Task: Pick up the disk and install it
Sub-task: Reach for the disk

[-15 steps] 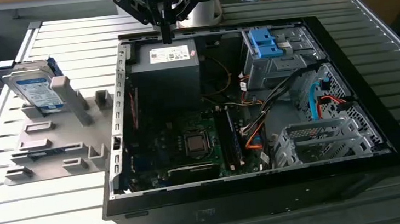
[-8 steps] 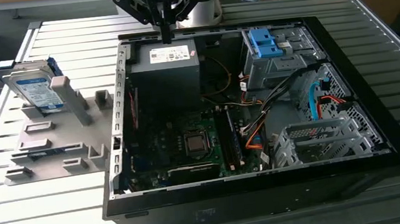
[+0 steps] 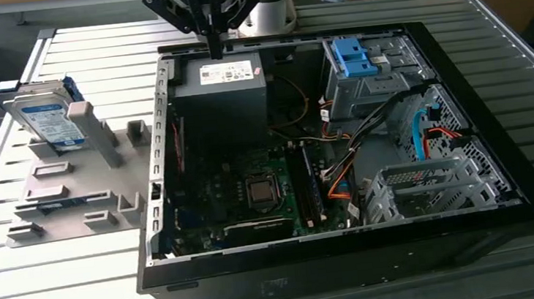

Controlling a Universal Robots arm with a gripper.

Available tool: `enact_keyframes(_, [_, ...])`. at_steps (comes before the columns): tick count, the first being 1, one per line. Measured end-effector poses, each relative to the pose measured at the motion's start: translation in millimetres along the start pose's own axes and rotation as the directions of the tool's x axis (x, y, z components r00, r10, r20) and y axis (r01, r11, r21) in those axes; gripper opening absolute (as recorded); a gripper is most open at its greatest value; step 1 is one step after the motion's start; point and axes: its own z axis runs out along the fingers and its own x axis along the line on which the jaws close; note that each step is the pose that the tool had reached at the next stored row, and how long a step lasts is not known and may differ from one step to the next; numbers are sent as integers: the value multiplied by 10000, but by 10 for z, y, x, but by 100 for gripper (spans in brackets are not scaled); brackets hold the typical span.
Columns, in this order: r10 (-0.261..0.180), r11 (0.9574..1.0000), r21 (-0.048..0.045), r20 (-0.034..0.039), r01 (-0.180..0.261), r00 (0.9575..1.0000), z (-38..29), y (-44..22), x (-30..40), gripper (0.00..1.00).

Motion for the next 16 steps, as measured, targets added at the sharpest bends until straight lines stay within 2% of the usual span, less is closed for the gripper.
enact_keyframes(7, [-1,10000,1,-1,1,10000,-4,-11,146,11])
enact_keyframes(16, [0,10000,1,-1,0,10000,-11,-29,513,11])
